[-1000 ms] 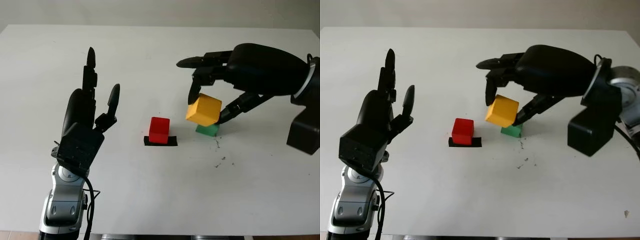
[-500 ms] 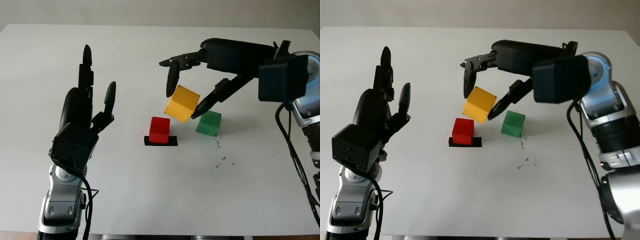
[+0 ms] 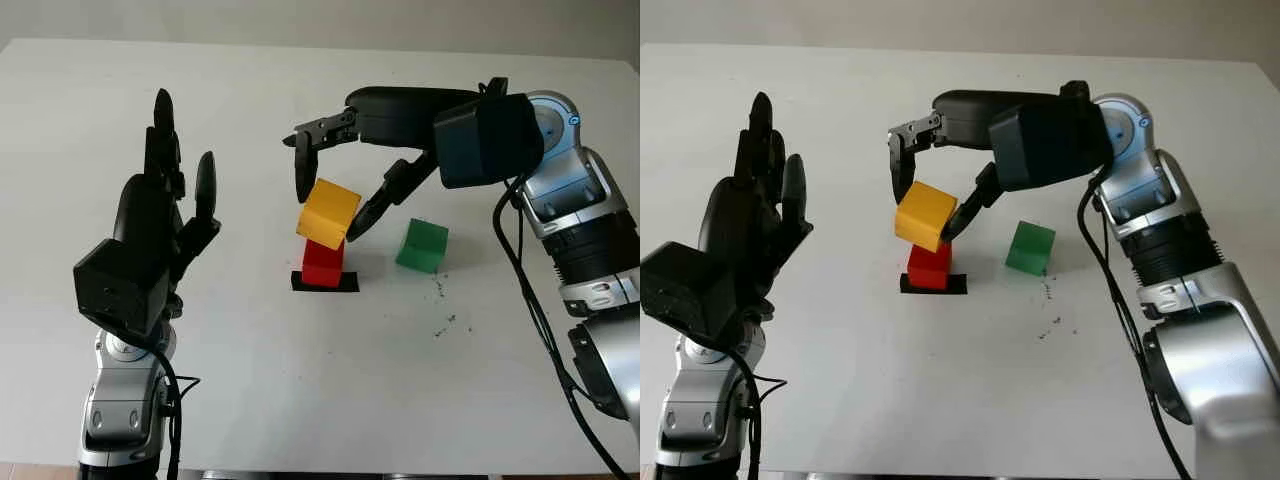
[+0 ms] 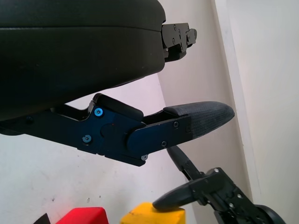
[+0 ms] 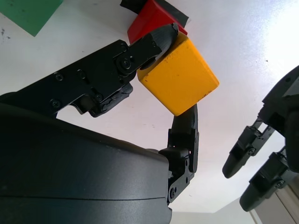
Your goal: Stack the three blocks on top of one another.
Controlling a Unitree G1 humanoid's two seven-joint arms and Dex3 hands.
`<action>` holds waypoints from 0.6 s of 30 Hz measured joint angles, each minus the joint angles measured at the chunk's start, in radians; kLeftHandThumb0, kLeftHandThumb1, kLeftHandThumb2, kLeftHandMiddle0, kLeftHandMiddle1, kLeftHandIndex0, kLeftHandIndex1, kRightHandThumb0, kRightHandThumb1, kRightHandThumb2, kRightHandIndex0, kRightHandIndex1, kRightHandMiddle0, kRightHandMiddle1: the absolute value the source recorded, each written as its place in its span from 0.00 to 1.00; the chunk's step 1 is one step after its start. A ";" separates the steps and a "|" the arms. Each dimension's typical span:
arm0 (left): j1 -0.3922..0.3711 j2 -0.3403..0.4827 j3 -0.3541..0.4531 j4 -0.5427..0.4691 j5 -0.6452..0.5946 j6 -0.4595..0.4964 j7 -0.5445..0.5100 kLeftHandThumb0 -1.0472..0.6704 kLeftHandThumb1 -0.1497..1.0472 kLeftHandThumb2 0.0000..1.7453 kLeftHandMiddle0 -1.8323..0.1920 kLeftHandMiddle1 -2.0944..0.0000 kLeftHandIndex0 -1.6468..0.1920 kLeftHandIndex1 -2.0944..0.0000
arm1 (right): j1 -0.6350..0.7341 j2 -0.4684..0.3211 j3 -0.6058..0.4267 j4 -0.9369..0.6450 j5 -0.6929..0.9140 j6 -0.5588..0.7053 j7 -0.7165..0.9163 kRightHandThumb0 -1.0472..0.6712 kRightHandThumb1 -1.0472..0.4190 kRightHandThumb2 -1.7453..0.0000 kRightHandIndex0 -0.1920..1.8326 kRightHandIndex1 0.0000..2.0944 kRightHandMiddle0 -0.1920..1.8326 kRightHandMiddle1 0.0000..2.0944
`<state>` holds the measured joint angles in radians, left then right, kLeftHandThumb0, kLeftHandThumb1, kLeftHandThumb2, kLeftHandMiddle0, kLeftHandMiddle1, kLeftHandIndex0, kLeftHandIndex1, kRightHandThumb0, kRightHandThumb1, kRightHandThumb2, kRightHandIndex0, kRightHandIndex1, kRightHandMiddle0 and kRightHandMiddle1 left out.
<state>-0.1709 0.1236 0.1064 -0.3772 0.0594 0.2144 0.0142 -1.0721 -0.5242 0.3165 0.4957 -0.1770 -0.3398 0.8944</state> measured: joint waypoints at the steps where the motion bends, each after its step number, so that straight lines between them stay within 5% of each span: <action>1: 0.000 0.000 0.000 0.000 0.000 0.001 0.000 0.15 1.00 0.37 0.98 0.98 0.98 0.98 | -0.004 0.004 0.002 0.015 -0.013 -0.012 -0.002 0.37 0.08 0.97 0.20 0.02 0.28 0.74; 18: 0.006 0.000 -0.002 -0.020 0.017 0.022 0.006 0.15 1.00 0.38 0.98 0.98 0.98 0.98 | -0.060 0.043 0.019 0.200 -0.089 -0.157 0.019 0.37 0.08 0.97 0.18 0.02 0.28 0.73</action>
<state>-0.1650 0.1239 0.1045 -0.3974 0.0761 0.2364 0.0204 -1.1322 -0.4810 0.3356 0.6953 -0.2656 -0.4963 0.9138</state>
